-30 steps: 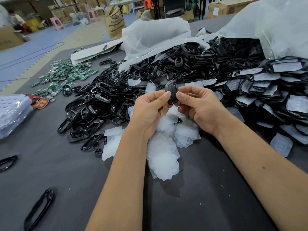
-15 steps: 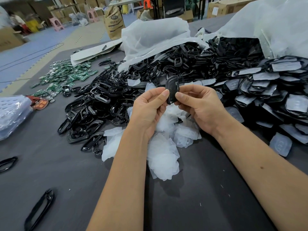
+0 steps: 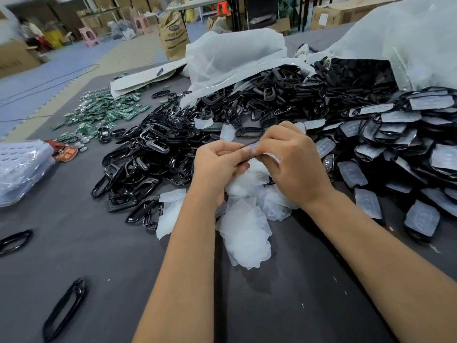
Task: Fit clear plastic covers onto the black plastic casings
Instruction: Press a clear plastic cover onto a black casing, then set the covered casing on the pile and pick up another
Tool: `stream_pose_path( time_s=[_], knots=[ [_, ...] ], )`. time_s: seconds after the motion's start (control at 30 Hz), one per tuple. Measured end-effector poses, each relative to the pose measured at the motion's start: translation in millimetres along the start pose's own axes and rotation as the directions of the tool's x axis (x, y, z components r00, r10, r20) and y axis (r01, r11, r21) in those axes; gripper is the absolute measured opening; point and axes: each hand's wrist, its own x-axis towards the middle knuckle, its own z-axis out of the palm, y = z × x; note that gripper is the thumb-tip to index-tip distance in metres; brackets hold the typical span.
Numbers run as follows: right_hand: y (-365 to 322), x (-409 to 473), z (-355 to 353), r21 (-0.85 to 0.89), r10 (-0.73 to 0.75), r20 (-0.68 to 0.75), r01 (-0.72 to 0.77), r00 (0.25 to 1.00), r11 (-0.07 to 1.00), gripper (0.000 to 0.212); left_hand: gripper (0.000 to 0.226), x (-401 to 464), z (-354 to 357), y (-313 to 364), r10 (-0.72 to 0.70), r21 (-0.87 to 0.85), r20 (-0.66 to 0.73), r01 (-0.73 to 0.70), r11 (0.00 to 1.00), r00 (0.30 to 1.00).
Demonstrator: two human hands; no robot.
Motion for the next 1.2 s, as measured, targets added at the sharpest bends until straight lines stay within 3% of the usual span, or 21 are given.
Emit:
stream_pose_path(
  time_s=[0.13, 0.23, 0.3, 0.5, 0.83, 0.97, 1.07, 1.2],
  knots=[
    [-2.5, -1.6, -2.2, 0.183, 0.289, -0.149, -0.261, 0.946, 0.948, 0.019, 0.012, -0.1, 1.7, 0.3, 0.062, -0.044, -0.011, -0.062, 0.997, 0.998],
    [2.5, -0.7, -2.6, 0.36, 0.509, -0.055, -0.458, 0.859, 0.813, 0.007, 0.013, -2.0, 6.1, -0.3, 0.121, 0.011, 0.005, -0.121, 0.993, 0.993],
    [6.5, -0.2, -2.1, 0.405, 0.556, 0.028, -0.518, 0.831, 0.753, 0.012, 0.012, -3.9, 9.1, -0.3, 0.149, 0.037, 0.027, -0.15, 0.988, 0.988],
    [14.6, -1.7, 0.3, 0.47, 0.611, 0.107, -0.581, 0.785, 0.665, 0.017, 0.016, -6.5, 11.5, 1.0, 0.159, 0.075, 0.052, -0.162, 0.984, 0.986],
    [10.9, -2.8, 1.1, 0.372, 0.628, 0.083, -0.608, 0.774, 0.701, 0.018, 0.016, -4.9, 15.1, -0.2, 0.26, 0.33, 0.012, -0.249, 0.91, 0.966],
    [9.4, -1.7, -10.1, 0.354, 0.558, 0.147, -0.57, 0.817, 0.741, 0.02, 0.015, -6.9, 14.0, 3.3, 0.304, 0.379, 0.028, -0.292, 0.878, 0.952],
    [8.1, -0.8, -24.8, 0.302, 0.463, 0.244, -0.52, 0.852, 0.799, 0.035, 0.018, -8.2, 13.0, 9.3, 0.311, 0.421, 0.017, -0.289, 0.86, 0.95],
    [8.3, -0.7, -47.0, 0.169, 0.424, 0.206, -0.459, 0.882, 0.872, 0.037, 0.018, -13.0, 30.5, 20.3, 0.33, 0.534, 0.045, -0.302, 0.79, 0.943]
  ],
)
